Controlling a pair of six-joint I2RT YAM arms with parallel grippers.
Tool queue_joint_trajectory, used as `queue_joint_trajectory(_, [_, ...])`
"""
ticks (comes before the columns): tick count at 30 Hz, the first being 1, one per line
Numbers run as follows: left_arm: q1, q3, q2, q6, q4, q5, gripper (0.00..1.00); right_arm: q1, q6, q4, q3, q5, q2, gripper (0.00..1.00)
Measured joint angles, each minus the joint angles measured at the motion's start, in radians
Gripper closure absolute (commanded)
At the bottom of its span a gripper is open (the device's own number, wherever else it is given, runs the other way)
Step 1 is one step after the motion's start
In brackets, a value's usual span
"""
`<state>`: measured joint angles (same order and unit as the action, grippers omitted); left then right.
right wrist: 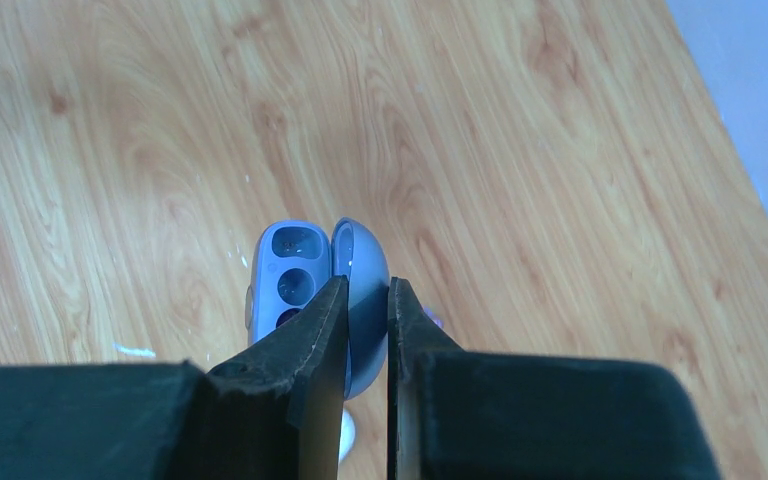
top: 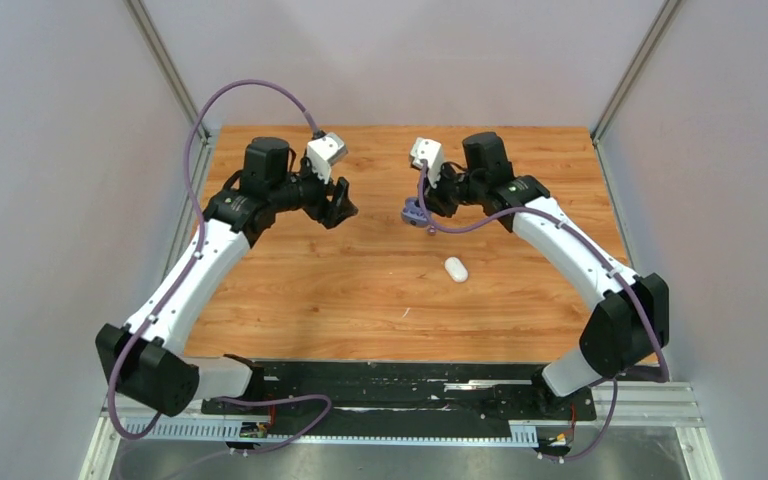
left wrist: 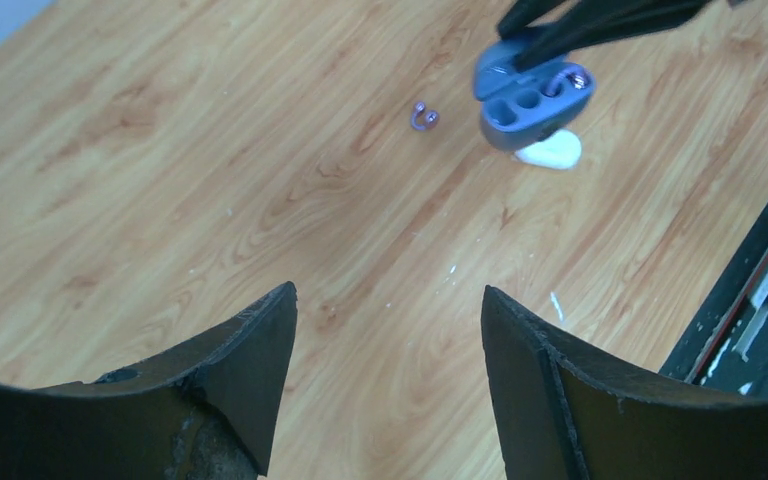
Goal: Insert the wireless bluetooth earbuds into the charging case
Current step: Place the charging case at the center of the board.
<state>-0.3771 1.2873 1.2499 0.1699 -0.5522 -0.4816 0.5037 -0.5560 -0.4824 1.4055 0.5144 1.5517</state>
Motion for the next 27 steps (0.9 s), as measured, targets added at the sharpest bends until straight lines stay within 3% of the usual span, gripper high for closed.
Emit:
queue_joint_trajectory(8, [0.0, 0.003, 0.22, -0.157, 0.109, 0.02, 0.39, -0.066, -0.002, -0.043, -0.151, -0.032, -0.084, 1.0])
queue_joint_trajectory(16, [-0.004, 0.037, 0.422, -0.357, 0.14, 0.111, 0.4, -0.142, 0.021, -0.051, -0.193, -0.054, -0.112, 1.0])
queue_joint_trajectory(22, [-0.001, 0.07, 0.447, -0.383, 0.144, 0.13, 0.39, -0.11, 0.0, -0.053, -0.25, -0.004, -0.117, 1.0])
queue_joint_trajectory(27, [0.027, 0.063, 0.43, -0.363, 0.12, 0.137, 0.38, -0.055, -0.041, -0.051, -0.283, 0.126, -0.074, 1.0])
